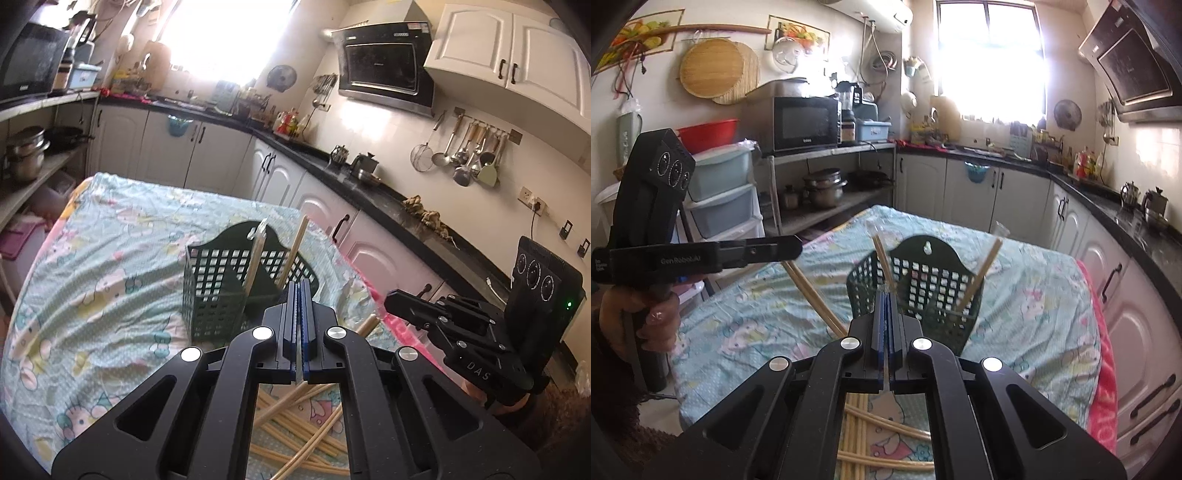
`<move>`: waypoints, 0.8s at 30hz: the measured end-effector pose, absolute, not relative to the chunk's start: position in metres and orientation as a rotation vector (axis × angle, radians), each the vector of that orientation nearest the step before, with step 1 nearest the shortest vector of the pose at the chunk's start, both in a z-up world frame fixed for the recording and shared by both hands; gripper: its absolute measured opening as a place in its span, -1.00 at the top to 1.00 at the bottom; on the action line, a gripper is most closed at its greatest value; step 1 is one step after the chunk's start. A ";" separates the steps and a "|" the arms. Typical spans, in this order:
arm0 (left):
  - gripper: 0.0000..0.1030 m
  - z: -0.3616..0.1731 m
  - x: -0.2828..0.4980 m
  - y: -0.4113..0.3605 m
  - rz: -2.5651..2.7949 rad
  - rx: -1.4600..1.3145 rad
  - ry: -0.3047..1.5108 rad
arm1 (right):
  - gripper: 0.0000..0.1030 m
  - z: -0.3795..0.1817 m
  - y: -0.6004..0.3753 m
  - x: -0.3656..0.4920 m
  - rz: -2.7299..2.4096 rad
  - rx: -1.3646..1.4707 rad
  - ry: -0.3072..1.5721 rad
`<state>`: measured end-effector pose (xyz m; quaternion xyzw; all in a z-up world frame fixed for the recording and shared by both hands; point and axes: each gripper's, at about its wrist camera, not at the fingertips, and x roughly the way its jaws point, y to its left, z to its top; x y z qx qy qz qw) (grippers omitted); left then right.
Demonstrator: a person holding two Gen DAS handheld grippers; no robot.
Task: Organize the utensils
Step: 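Lift both held chopsticks and carry them above the green basket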
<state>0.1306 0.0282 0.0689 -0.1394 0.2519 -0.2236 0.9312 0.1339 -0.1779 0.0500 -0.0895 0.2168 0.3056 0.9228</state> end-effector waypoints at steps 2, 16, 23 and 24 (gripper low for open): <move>1.00 0.074 0.129 0.027 -0.461 -0.276 0.504 | 0.97 0.056 -0.176 0.133 0.629 -0.186 0.431; 1.00 0.127 0.129 0.030 -0.456 -0.252 0.396 | 0.97 0.108 -0.183 0.129 0.606 -0.190 0.313; 1.00 0.169 0.133 0.036 -0.441 -0.245 0.312 | 0.97 0.140 -0.193 0.133 0.573 -0.177 0.240; 1.00 0.174 0.134 0.036 -0.438 -0.244 0.303 | 0.97 0.145 -0.195 0.135 0.568 -0.175 0.230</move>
